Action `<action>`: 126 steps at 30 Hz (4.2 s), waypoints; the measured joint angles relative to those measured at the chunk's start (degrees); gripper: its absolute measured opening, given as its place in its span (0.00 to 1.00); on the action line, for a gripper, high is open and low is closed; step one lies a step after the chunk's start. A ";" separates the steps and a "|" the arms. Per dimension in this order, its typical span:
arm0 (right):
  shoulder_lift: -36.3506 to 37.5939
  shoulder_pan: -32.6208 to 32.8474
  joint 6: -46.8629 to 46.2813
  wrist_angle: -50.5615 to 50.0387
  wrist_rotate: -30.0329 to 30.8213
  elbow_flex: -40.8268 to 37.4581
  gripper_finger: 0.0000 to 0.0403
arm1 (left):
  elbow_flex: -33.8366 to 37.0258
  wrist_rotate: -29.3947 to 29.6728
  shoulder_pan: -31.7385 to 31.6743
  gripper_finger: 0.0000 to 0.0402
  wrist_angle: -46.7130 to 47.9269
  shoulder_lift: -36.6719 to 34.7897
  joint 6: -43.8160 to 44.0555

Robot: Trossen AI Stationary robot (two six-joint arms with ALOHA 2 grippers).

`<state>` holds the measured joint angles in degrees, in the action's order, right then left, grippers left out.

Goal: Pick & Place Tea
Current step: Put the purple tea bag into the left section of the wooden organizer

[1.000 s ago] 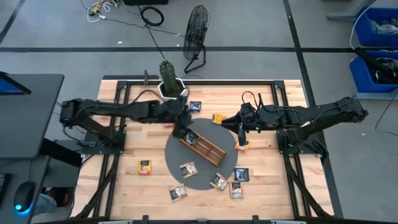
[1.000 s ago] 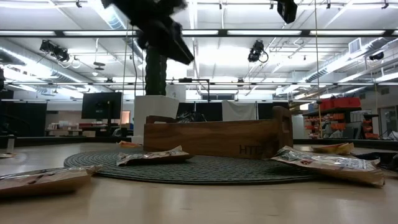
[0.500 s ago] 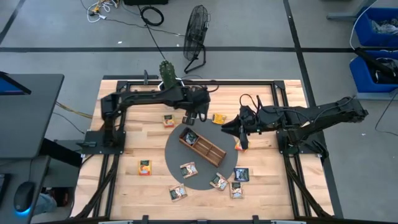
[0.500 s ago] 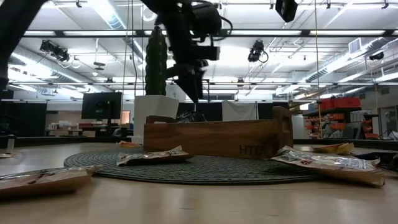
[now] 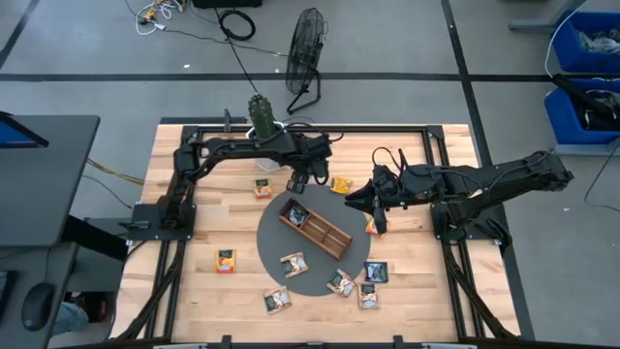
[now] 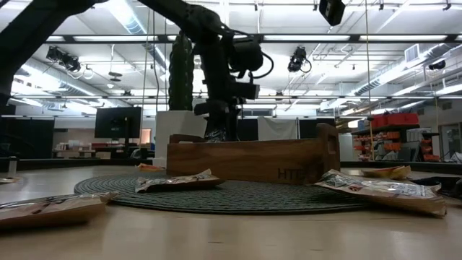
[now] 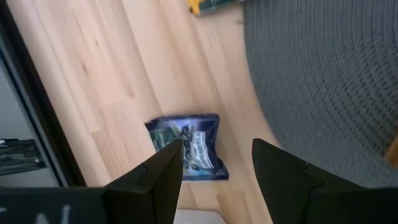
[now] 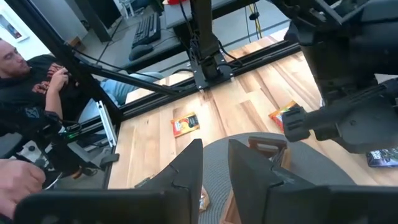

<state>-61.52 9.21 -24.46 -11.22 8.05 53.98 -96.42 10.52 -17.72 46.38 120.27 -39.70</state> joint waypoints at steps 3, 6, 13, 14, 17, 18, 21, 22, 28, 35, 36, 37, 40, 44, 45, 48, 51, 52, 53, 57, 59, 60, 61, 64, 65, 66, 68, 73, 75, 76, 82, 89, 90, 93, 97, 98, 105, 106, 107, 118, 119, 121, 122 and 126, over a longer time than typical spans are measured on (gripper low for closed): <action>0.00 0.00 0.53 0.05 0.00 0.00 0.21 | 0.05 -0.67 -1.01 0.48 -0.05 0.79 -0.01; 0.00 0.00 1.19 0.28 0.02 0.00 0.21 | -0.02 -1.64 -1.71 0.48 -0.85 1.75 -0.02; -0.02 -0.04 1.76 1.09 0.04 0.00 0.21 | -0.02 -3.08 -2.16 0.48 -1.83 3.69 -1.73; -0.02 -0.03 2.05 1.12 0.02 0.00 0.21 | -0.01 -3.42 -2.17 0.48 -1.72 3.92 -1.64; -0.02 -0.04 2.52 1.40 0.04 0.00 0.21 | -0.02 -3.53 -2.32 0.46 -2.39 5.03 -1.64; -0.04 -0.04 2.57 1.49 0.04 0.00 0.21 | 0.01 -3.56 -2.42 0.45 -2.16 5.31 -1.50; -0.04 -0.04 2.54 1.64 0.06 0.00 0.21 | 0.07 -3.47 -2.51 0.41 -2.56 6.46 -1.22; -0.04 -0.04 2.52 1.63 0.04 0.00 0.21 | 0.07 -3.35 -2.51 0.40 -2.30 6.66 -0.85; -0.04 -0.03 2.45 1.42 0.07 0.00 0.21 | 0.09 -3.02 -2.51 0.30 -2.94 7.15 0.52; -0.04 -0.02 2.03 1.18 0.05 0.00 0.21 | 0.04 -2.73 -1.71 0.16 -1.42 6.35 3.29; -0.04 -0.02 2.00 1.06 0.04 0.00 0.21 | -0.02 -2.69 -1.39 0.16 -0.93 5.79 3.08; -0.04 -0.02 2.00 1.01 0.04 0.00 0.21 | -0.01 -2.71 -1.07 0.15 0.32 5.13 2.53; -0.04 -0.01 2.02 0.73 0.04 0.00 0.21 | -0.04 -3.28 -0.33 0.18 1.12 3.39 -0.87; -0.04 -0.02 2.02 0.48 0.02 0.00 0.21 | -0.06 -3.61 -0.95 0.27 2.27 2.20 -3.76; -0.04 -0.01 2.02 0.48 -0.01 0.00 0.21 | -0.07 -3.40 -1.41 0.31 2.78 2.19 -3.93; -0.04 -0.02 2.02 0.45 -0.07 0.00 0.21 | 0.19 -2.35 -2.73 0.42 3.95 2.25 -4.46; -0.04 -0.01 2.02 0.36 -0.11 0.00 0.21 | 1.07 -2.10 -3.69 0.53 3.29 2.26 -4.58; -0.04 -0.02 2.03 0.37 -0.11 0.00 0.21 | 1.27 -1.80 -3.96 0.56 3.09 2.33 -4.80; -0.04 0.00 2.05 0.32 -0.11 0.00 0.21 | 1.29 -1.42 -4.08 0.58 3.14 2.36 -5.05; -0.04 0.00 2.44 0.25 -0.13 0.00 0.21 | 1.29 -1.11 -4.70 0.64 2.20 2.56 -7.18; -0.04 -0.01 2.46 0.23 -0.13 0.00 0.21 | 1.29 -0.91 -5.00 0.64 1.29 2.75 -7.50; -0.04 -0.01 2.46 0.12 -0.13 0.00 0.21 | 1.29 -0.92 -5.00 0.64 1.20 2.77 -7.52; -0.04 0.00 2.46 0.01 -0.13 0.00 0.21 | 1.23 -0.84 -5.00 0.63 0.54 3.19 -7.53; -0.04 -0.02 2.46 -0.02 -0.13 0.00 0.21 | 1.38 -1.03 -5.00 0.61 1.06 4.09 -7.61; -0.04 -0.02 2.46 -0.04 -0.11 0.00 0.21 | 1.38 -1.16 -5.00 0.60 0.50 4.46 -7.63; -0.04 -0.01 2.46 -0.11 -0.14 0.00 0.21 | 1.31 -1.51 -5.00 0.60 0.03 4.65 -7.61; -0.03 0.00 2.48 -0.22 -0.13 0.00 0.21 | 1.31 -1.68 -4.98 0.59 0.85 5.20 -7.66; -0.02 0.00 2.46 -0.52 -0.13 0.00 0.21 | 1.27 -1.49 -5.00 0.57 -1.39 5.84 -7.58; -0.02 0.00 2.46 -0.52 -0.13 0.00 0.21 | 1.24 -1.49 -5.00 0.55 -1.46 5.84 -7.51; -0.02 0.00 2.44 -0.50 -0.13 0.00 0.21 | 1.31 -1.49 -5.00 0.54 -1.33 5.84 -7.50; -0.02 0.00 2.34 -0.49 -0.13 0.00 0.21 | 1.29 -1.76 -5.00 0.43 -1.50 5.84 -7.48; -0.02 0.00 1.57 -0.47 -0.11 0.00 0.21 | 1.29 -1.79 -4.98 0.21 -1.41 5.85 -7.32; -0.02 0.00 1.38 -0.46 -0.11 0.00 0.21 | 1.29 -1.79 -4.95 0.17 -1.46 5.89 -7.14; -0.02 0.00 1.39 -0.48 -0.11 0.00 0.21 | 1.29 -1.52 -4.58 0.05 -0.88 6.04 -5.53; -0.02 0.00 1.39 -0.50 -0.11 0.00 0.21 | 1.29 0.52 -3.44 0.01 0.42 5.79 -5.13; -0.02 0.00 1.39 -0.50 -0.11 0.00 0.21 | 1.28 1.20 -2.99 0.01 0.45 5.54 -5.52; 0.16 -0.02 1.39 -0.62 0.07 0.00 0.21 | 1.18 4.12 0.28 0.00 0.66 0.92 -7.89; 0.35 -0.02 1.39 -0.74 0.17 0.00 0.21 | 1.18 4.47 0.71 0.00 0.68 0.02 -7.85; 0.58 -0.02 1.39 -0.68 0.56 0.00 0.21 | 1.18 4.94 1.11 0.00 0.59 -1.10 -7.61; 7.23 -0.48 -4.98 -3.38 15.24 0.02 0.21 | 1.18 16.07 8.21 0.00 -5.23 -14.19 -7.40; 7.46 -0.89 -6.04 -3.41 15.83 0.02 0.21 | 1.18 17.37 9.13 0.00 -7.13 -15.27 -7.75; 7.54 -2.04 -8.79 -3.50 15.83 0.02 0.21 | 1.18 20.24 11.04 0.00 -10.53 -17.36 -9.69; 7.52 -2.78 -10.00 -3.56 15.31 0.02 0.21 | 1.18 21.36 12.07 0.00 -12.53 -18.17 -10.85; 7.19 -6.10 -14.00 -3.10 13.31 0.02 0.26 | 1.11 25.22 16.31 0.00 -21.11 -20.00 -18.05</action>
<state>-54.33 3.11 -38.46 -14.33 21.37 54.00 -95.31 35.74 -1.41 25.27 100.26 -57.75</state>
